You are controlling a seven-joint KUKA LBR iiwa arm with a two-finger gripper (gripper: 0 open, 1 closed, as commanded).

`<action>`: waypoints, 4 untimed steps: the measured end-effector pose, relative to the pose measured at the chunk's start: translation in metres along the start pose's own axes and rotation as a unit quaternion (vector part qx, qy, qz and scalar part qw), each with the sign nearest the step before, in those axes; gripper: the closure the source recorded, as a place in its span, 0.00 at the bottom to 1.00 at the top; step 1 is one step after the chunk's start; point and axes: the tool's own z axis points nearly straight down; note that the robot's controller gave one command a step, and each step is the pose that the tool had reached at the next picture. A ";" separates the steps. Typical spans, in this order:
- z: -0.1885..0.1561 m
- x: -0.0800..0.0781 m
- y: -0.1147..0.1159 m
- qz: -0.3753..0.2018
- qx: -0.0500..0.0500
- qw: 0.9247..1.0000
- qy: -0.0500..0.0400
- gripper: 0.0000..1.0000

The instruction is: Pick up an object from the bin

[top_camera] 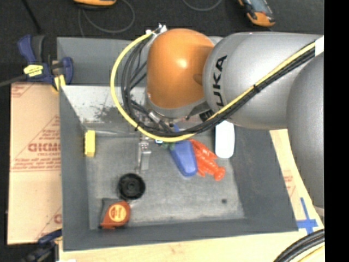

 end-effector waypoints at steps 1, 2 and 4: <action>-0.005 -0.001 -0.001 0.002 0.000 1.000 -0.003 0.00; 0.029 0.008 -0.003 -0.054 0.000 0.999 -0.006 0.00; 0.079 0.034 -0.013 -0.205 0.000 0.979 -0.003 0.00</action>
Offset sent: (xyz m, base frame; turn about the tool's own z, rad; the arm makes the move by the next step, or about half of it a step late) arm -0.0444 -0.0098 -0.1515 -0.4932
